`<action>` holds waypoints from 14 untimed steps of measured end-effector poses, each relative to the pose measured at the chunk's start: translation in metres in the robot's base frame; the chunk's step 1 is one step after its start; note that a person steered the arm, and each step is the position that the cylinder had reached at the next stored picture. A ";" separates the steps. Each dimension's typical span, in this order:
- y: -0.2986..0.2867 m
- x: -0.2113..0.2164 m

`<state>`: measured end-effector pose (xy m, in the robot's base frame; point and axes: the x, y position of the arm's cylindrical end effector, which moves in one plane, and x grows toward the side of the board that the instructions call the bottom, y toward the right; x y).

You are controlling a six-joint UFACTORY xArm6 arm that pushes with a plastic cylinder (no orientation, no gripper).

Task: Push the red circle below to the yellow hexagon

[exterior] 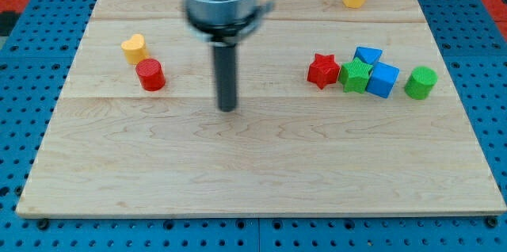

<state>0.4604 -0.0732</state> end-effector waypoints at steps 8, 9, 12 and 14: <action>-0.006 -0.149; -0.058 -0.154; 0.084 -0.182; 0.064 -0.217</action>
<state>0.2431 -0.0091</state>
